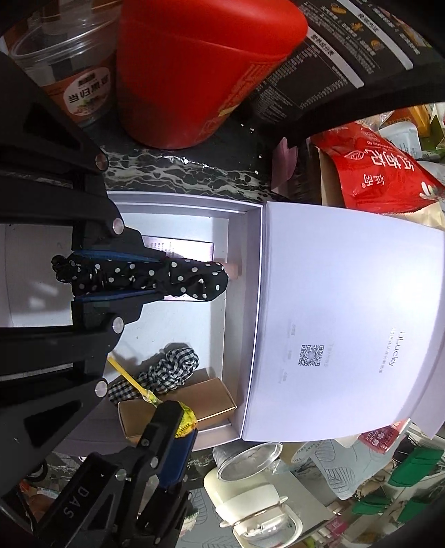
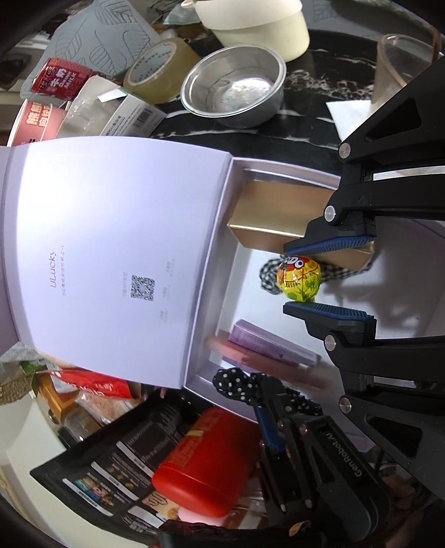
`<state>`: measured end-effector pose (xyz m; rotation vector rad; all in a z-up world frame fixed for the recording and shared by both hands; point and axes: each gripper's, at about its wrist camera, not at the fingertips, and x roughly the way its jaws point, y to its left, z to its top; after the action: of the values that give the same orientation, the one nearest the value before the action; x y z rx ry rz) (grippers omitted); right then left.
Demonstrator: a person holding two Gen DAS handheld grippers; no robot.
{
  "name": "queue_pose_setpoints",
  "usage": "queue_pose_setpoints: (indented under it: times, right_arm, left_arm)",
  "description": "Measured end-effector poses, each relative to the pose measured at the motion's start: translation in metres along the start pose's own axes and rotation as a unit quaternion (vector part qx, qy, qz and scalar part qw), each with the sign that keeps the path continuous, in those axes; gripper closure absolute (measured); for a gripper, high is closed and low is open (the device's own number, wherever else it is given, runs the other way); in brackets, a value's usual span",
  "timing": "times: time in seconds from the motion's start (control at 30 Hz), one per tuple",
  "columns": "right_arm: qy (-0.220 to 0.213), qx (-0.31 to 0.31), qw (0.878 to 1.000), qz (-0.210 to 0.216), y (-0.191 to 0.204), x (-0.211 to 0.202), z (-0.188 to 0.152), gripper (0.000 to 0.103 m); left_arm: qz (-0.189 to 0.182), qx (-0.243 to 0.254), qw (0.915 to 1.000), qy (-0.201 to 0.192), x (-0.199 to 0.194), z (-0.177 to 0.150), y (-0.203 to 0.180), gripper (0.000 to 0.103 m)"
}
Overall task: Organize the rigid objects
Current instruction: 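Lower both items into the box and open both tools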
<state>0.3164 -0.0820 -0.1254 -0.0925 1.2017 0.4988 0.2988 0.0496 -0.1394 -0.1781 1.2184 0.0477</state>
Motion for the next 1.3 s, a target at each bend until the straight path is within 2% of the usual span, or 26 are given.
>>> queue_pose_setpoints:
  times: [0.27,0.4,0.5,0.57,0.87,1.07,1.3]
  right_arm:
    - [-0.008,0.004,1.0,-0.018,-0.003,-0.003,0.006,0.075]
    - [-0.01,0.009,1.0,-0.023,-0.006,-0.011,0.006,0.074]
    - [-0.009,0.014,0.999,-0.033,-0.009,-0.018,0.005,0.061]
    - [-0.016,0.013,0.999,-0.033,-0.008,-0.026,0.004,0.058]
    - [-0.039,-0.002,0.998,-0.04,0.001,-0.063,-0.003,0.057]
    - [-0.057,0.001,0.997,-0.042,0.007,-0.091,-0.012,0.057]
    - [-0.07,0.006,0.996,-0.046,0.014,-0.118,-0.025,0.057]
  left_arm:
    - [0.036,0.018,0.9988,-0.027,-0.008,0.011,-0.01,0.088]
    - [0.035,0.007,0.9993,-0.012,-0.011,0.014,-0.01,0.088]
    - [0.039,0.003,0.9992,0.0,-0.014,0.014,-0.01,0.088]
    - [0.044,-0.003,0.999,0.003,-0.019,0.012,-0.009,0.087]
    - [0.056,-0.005,0.9983,-0.017,-0.062,0.001,-0.011,0.087]
    - [0.051,-0.018,0.998,-0.033,-0.091,-0.009,-0.011,0.087]
    - [0.049,-0.003,0.9973,-0.055,-0.122,-0.018,-0.016,0.087]
